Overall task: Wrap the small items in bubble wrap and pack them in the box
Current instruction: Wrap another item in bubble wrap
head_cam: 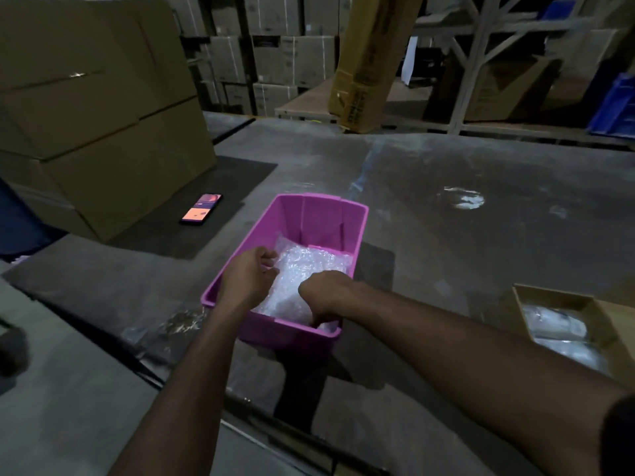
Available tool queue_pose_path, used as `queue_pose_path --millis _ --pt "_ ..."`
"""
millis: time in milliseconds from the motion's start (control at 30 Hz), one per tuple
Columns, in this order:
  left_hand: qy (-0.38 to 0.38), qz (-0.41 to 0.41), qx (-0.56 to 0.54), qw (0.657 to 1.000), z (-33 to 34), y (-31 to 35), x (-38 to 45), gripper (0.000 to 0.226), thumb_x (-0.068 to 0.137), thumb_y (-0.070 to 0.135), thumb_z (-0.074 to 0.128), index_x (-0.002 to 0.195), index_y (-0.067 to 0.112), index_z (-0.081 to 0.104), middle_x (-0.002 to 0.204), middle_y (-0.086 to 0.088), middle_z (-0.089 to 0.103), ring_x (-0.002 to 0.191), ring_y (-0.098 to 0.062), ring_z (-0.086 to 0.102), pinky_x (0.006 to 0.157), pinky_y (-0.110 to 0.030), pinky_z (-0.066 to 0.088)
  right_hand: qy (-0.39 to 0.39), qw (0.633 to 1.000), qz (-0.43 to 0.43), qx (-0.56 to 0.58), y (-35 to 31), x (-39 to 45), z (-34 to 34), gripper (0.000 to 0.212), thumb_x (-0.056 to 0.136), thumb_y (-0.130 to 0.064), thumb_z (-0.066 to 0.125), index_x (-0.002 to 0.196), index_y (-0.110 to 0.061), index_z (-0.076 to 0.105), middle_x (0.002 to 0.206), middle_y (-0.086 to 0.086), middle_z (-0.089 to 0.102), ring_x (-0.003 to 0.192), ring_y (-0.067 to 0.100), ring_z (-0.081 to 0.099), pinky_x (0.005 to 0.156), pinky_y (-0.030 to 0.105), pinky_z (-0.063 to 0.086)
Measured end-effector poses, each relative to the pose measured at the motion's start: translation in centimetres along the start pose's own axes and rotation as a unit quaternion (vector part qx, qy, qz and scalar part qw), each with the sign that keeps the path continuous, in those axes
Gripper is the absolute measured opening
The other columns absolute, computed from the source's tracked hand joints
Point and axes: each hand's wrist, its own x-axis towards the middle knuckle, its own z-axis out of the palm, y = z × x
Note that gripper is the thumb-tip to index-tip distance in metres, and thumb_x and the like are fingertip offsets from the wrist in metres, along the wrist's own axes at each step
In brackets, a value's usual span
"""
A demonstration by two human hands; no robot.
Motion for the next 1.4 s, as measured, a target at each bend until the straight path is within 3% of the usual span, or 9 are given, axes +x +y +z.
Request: queue_pose_path --millis 267,367,533,700,833,967,1100,1233,1400 --pt "-0.057 0.01 0.012 0.998 0.3 -0.7 0.9 0.037 0.089 0.021 0.076 0.124 0.022 0.066 0.103 0.01 0.067 0.091 -0.013 0.066 0.08 -0.028 0.053 -0.015 0.997 0.024 -0.065 -1.9 3.2 0.6 0.019 0.092 -0.017 0.067 0.111 -0.015 0.066 0.082 -0.002 0.054 0.079 0.02 0.055 0.069 0.031 0.047" --pt "-0.06 0.012 0.001 0.998 0.1 -0.9 1.2 0.037 0.089 0.021 0.074 0.125 0.023 0.066 0.106 0.01 0.068 0.092 -0.013 0.066 0.082 -0.03 0.055 0.009 0.998 0.039 -0.056 -1.9 3.7 1.1 0.015 0.092 -0.009 0.062 0.105 -0.012 0.068 0.101 0.003 0.067 0.093 0.024 0.066 0.07 0.032 0.05" --pt "-0.054 0.015 -0.031 0.998 -0.1 -1.9 1.6 0.034 0.088 0.019 0.075 0.121 0.019 0.068 0.107 0.004 0.072 0.092 -0.013 0.068 0.089 -0.037 0.057 0.079 0.994 0.07 -0.03 -1.1 3.1 0.3 0.032 0.087 0.005 0.056 0.064 -0.011 0.041 0.077 0.002 0.053 0.089 0.028 0.065 0.067 0.031 0.044" --pt "-0.129 0.067 -0.16 0.976 -1.6 -1.3 1.1 0.052 0.084 0.046 0.077 0.13 0.023 0.064 0.118 0.005 0.071 0.106 -0.005 0.067 0.096 -0.032 0.056 0.207 0.967 0.113 0.1 1.4 1.5 -0.9 0.02 0.094 -0.011 0.055 0.104 -0.018 0.071 0.106 0.004 0.072 0.098 0.027 0.067 0.077 0.037 0.053" --pt "-0.144 0.109 -0.217 0.959 -2.4 0.4 0.1 0.08 0.063 0.066 0.085 0.132 0.035 0.059 0.127 0.015 0.066 0.117 -0.003 0.061 0.097 -0.027 0.051 0.282 0.882 0.143 0.35 3.3 -1.6 -2.1 0.021 0.102 -0.016 0.05 0.104 -0.014 0.071 0.096 -0.003 0.068 0.088 0.02 0.064 0.071 0.036 0.048" --pt "-0.072 0.11 -0.317 0.939 -1.6 3.6 -0.2 0.019 0.089 0.029 0.077 0.104 0.021 0.071 0.098 0.0 0.074 0.093 -0.013 0.071 0.08 -0.032 0.058 0.337 0.697 0.111 0.623 4.0 -4.5 -2.0 0.016 0.102 -0.006 0.054 0.105 -0.005 0.069 0.092 0.009 0.072 0.081 0.02 0.071 0.065 0.028 0.06" --pt "-0.053 0.075 -0.382 0.92 -0.6 6.6 -0.4 0.015 0.097 0.025 0.068 0.089 0.011 0.069 0.074 -0.005 0.068 0.065 -0.013 0.064 0.057 -0.025 0.049 0.395 0.55 0.095 0.73 4.3 -6.9 -1.6 0.017 0.103 -0.008 0.053 0.111 -0.001 0.066 0.086 0.007 0.068 0.057 0.002 0.063 0.05 0.017 0.05" --pt "-0.032 0.055 -0.406 0.912 0.6 9.3 -0.8 0.018 0.096 0.026 0.069 0.087 0.01 0.069 0.07 0.0 0.066 0.051 -0.011 0.057 0.046 -0.021 0.04 0.421 0.511 0.086 0.744 4.7 -8.9 0.0 0.039 0.096 -0.037 0.056 0.12 -0.006 0.065 0.094 0.007 0.071 0.077 0.017 0.065 0.065 0.025 0.057" --pt "-0.111 0.062 -0.433 0.892 2.6 12.1 -1.9 0.024 0.095 0.029 0.069 0.088 0.006 0.07 0.068 -0.001 0.061 0.056 -0.009 0.052 0.05 -0.019 0.041 0.439 0.502 0.126 0.734 5.7 -11.1 3.0 0.053 0.08 -0.031 0.084 0.121 -0.008 0.06 0.113 0.02 0.071 0.099 0.023 0.069 0.081 0.04 0.057"
